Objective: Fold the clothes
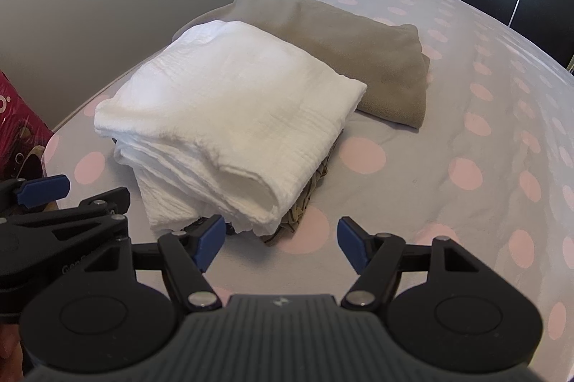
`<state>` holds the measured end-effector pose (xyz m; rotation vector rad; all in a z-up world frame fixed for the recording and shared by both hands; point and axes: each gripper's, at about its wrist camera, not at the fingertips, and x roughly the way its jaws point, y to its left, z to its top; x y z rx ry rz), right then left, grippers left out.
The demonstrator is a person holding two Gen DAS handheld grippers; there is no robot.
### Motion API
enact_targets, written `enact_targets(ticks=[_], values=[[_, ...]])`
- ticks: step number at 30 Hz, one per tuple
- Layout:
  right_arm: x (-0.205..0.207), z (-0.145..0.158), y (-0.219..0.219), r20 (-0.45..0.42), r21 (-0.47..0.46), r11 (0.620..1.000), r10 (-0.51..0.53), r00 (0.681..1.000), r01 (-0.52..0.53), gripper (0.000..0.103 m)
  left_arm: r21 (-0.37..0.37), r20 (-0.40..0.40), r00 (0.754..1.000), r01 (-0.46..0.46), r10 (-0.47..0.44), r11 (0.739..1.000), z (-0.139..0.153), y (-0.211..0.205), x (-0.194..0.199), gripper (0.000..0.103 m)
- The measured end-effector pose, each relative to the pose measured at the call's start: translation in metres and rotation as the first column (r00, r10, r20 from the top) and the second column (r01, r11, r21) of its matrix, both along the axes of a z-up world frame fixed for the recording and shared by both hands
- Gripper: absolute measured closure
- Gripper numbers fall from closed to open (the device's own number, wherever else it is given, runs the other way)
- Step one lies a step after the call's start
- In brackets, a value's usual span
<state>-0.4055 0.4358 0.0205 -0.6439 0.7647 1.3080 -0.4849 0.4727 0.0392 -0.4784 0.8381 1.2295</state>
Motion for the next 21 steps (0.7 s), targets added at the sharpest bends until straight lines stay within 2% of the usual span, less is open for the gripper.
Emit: enact_targets(ticks=[21], values=[[-0.0056, 0.0023, -0.0011, 0.030, 0.007, 1.000, 0.002, 1.000, -0.002, 0.031, 0.002, -0.004, 1.000, -0.004, 0.004, 1.000, 0.0025, -0.0028, -0.0019, 0.052]])
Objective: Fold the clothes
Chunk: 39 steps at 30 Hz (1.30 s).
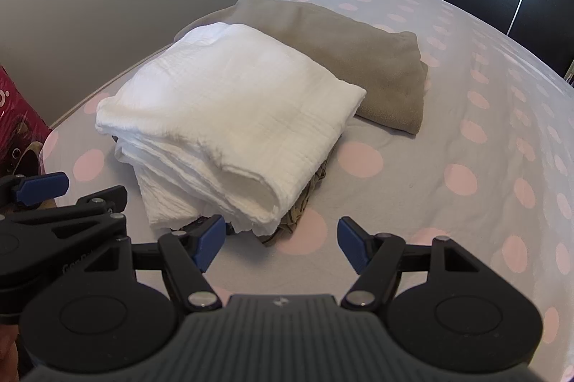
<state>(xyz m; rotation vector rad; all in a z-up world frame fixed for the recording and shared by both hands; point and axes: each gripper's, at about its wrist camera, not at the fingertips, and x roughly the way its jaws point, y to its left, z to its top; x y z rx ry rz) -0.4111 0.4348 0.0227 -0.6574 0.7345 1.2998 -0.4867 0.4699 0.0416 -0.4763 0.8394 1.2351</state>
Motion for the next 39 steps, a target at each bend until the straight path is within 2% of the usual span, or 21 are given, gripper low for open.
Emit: enact_targets(ticks=[39], values=[[-0.0007, 0.0039, -0.0080, 0.025, 0.014, 1.000, -0.016, 1.000, 0.016, 0.032, 0.020, -0.019, 1.000, -0.023, 0.023, 1.000, 0.0034, -0.0072, 0.0061, 0.056]])
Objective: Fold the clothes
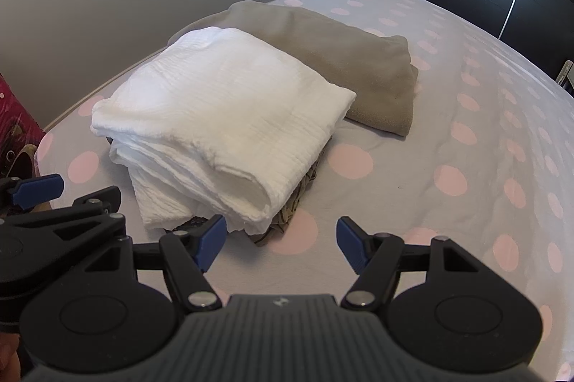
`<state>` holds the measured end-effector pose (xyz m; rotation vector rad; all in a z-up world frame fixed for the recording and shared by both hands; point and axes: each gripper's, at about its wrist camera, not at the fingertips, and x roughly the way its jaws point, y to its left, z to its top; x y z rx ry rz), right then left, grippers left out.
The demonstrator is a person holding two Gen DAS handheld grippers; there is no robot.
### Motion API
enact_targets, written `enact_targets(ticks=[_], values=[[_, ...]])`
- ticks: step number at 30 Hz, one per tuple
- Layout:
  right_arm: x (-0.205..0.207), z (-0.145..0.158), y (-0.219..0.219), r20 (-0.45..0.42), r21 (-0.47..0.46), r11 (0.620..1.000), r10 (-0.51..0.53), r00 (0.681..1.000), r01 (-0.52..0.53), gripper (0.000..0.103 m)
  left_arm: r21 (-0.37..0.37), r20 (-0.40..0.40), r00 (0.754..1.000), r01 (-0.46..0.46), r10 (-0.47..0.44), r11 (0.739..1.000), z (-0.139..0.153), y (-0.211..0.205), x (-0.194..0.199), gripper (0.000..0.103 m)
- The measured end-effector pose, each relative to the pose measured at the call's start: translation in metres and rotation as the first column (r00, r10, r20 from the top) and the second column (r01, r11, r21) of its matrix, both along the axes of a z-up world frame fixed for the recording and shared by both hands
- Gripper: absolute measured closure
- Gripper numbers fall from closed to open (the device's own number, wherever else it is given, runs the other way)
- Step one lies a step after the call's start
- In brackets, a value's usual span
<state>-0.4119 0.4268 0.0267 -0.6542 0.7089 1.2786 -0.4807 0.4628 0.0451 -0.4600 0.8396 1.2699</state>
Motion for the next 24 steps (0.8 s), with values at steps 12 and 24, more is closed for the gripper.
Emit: enact_targets(ticks=[12, 24], values=[[-0.0017, 0.0016, 0.0011, 0.014, 0.005, 1.000, 0.000, 1.000, 0.000, 0.033, 0.007, -0.001, 1.000, 0.001, -0.001, 1.000, 0.0014, -0.0004, 0.0008, 0.057], [-0.0023, 0.0038, 0.0005, 0.018, 0.009, 1.000, 0.000, 1.000, 0.000, 0.033, 0.019, 0.009, 1.000, 0.016, -0.016, 1.000, 0.0037, -0.0052, 0.0033, 0.061]])
